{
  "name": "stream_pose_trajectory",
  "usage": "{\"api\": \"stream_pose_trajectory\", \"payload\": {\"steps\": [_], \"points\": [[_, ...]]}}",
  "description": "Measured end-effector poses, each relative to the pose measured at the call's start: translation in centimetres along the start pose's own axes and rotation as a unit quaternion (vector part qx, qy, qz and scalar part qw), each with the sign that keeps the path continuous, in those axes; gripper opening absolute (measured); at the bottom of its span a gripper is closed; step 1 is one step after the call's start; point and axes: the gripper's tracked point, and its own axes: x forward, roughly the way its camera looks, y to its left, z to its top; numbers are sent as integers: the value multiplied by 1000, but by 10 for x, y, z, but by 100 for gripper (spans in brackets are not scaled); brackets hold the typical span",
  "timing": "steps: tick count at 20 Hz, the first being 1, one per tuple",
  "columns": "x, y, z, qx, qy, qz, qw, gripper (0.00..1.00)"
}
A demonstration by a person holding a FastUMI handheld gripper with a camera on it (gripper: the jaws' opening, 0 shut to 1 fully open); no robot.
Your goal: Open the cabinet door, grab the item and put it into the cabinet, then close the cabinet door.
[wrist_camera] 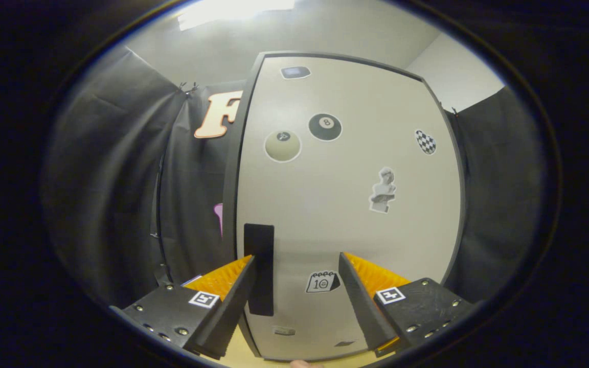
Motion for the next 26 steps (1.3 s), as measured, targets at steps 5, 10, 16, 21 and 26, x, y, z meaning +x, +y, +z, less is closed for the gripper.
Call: {"api": "stream_pose_trajectory", "payload": {"steps": [5,10,16,21,26], "points": [[0,7,-5,-7,3,6,1000,96],[0,8,-6,-3,4,2,1000,96],[8,27,-29,3,46,18,999,95],[22,37,-48,-4,72,18,997,64],[27,39,-53,-10,74,9,997,44]]}}
